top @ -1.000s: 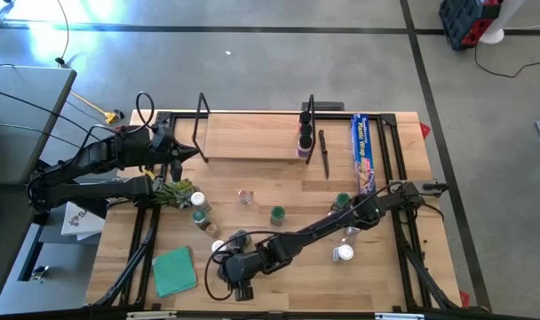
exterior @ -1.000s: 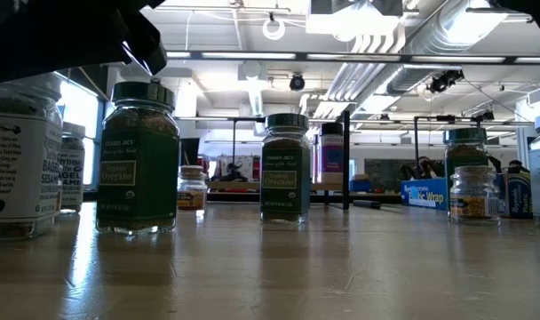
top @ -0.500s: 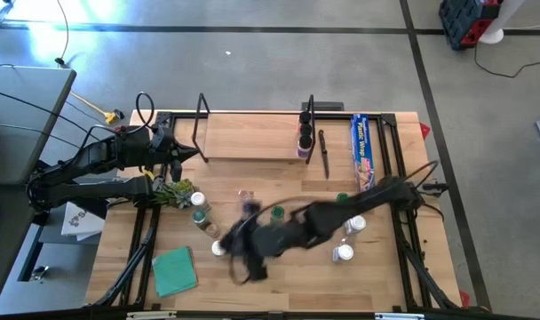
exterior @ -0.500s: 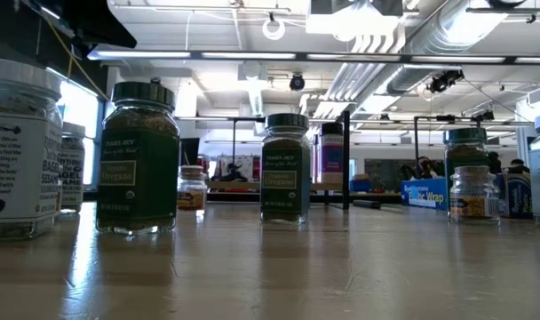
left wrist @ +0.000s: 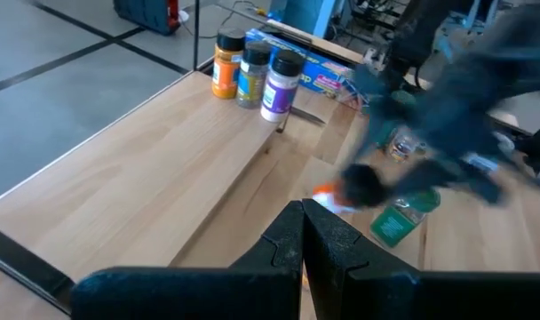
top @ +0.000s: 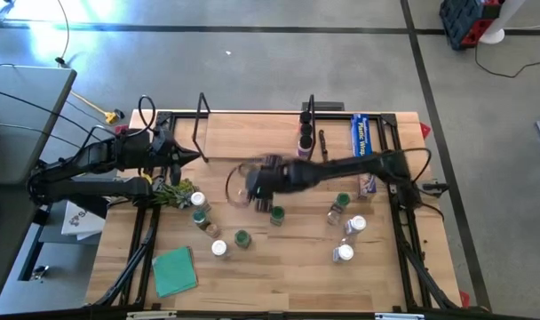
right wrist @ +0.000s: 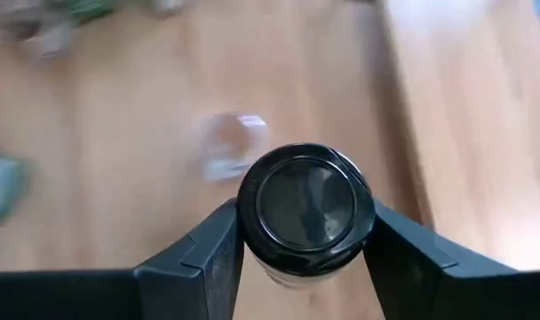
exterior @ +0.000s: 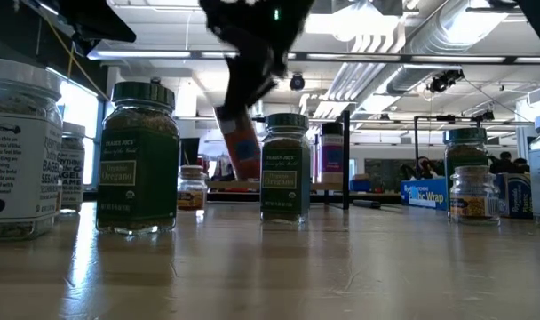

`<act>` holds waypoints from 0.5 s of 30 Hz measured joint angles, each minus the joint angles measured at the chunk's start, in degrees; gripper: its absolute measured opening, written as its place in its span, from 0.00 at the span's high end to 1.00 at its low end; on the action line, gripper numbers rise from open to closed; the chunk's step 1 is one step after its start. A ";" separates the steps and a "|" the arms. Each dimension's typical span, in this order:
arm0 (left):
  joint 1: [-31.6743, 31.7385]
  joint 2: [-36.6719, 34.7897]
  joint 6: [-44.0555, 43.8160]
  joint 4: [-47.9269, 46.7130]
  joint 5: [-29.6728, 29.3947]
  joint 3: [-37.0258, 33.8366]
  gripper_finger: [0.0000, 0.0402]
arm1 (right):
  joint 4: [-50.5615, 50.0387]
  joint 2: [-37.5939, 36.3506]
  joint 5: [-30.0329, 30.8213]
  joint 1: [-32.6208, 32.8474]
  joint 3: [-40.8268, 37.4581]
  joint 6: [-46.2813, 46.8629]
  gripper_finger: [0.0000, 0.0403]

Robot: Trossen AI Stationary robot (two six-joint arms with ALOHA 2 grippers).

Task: Shelf spices
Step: Put the black seasoning bottle on the shelf aligned with the other black seasoning bottles

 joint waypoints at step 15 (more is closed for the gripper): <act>-10.77 4.60 3.75 29.32 4.03 -10.25 1.00 | 29.30 -6.32 -13.41 -7.43 -24.65 6.60 0.53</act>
